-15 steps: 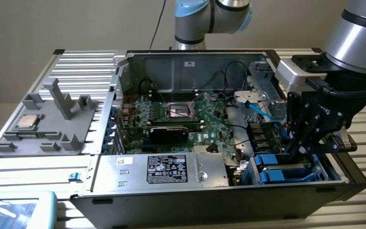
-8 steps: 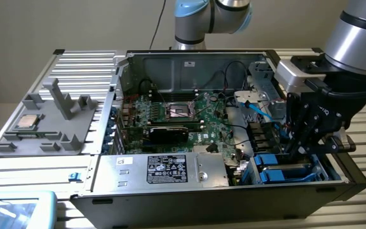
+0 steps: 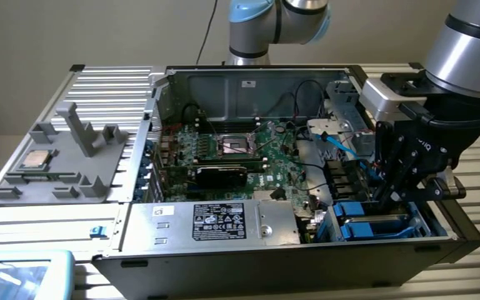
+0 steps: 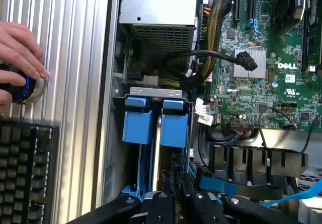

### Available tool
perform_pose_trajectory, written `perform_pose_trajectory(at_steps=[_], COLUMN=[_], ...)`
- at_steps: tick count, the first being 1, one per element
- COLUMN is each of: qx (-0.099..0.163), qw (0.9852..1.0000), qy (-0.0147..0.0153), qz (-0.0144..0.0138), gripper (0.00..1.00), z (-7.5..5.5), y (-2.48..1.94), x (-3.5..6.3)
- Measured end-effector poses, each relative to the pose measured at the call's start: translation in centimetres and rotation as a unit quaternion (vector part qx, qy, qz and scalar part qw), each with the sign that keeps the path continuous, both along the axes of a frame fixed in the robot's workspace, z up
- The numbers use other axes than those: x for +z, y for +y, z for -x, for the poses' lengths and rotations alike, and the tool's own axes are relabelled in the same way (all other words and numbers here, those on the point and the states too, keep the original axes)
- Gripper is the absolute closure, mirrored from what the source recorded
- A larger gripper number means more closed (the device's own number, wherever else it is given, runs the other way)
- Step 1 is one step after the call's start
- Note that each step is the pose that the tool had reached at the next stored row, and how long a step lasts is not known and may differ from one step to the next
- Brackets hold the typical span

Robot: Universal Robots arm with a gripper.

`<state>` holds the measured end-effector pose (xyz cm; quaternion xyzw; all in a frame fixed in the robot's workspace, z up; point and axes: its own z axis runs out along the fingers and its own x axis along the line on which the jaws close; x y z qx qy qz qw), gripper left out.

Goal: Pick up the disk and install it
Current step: 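Insert the first disk wire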

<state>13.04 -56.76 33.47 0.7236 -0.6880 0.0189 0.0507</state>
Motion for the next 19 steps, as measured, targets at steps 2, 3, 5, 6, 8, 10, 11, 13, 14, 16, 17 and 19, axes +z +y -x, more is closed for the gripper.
perform_pose_trajectory(at_steps=[2, 3, 5, 6, 8, 10, 11, 13, 14, 16, 17, 19], qx=[-0.001, -0.002, -0.003, -0.004, -0.006, -0.008, -0.01, -0.013, -0.014, -0.017, -0.019, -0.025], qw=[1.0, 1.0, 1.0, 1.0, 1.0, 1.0, 1.0, 0.9999, 0.9999, 0.9998, 0.9998, 0.9997], qy=[0.0, 0.0, 0.0, 0.0, 0.0, 0.0, 0.0, 0.0, 0.0, 0.0, 0.0, 0.0], qz=[0.0, 0.0, 0.0001, 0.0001, 0.0001, 0.0001, 0.0001, 0.0, 0.0, 0.0001, 0.0001, 0.0], gripper=[0.83, 0.83, 0.83, 0.83, 0.83, 0.83, 0.83, 0.83, 0.83, 0.83, 0.83, 0.83], z=[0.0, 0.0, 0.0, 0.0, 0.0, -0.01, -0.05, -0.09, -0.11, -0.11, -0.12, -0.12], y=[0.0, -0.03, -0.08, -0.1, -0.1, -0.11, -0.11, -0.15, -0.16, -0.16, -0.16, -0.2], x=[-0.01, -0.01, -0.01, 0.0, -0.01, -0.04, -0.05, -0.06, -0.05, -0.05, -0.05, -0.06])
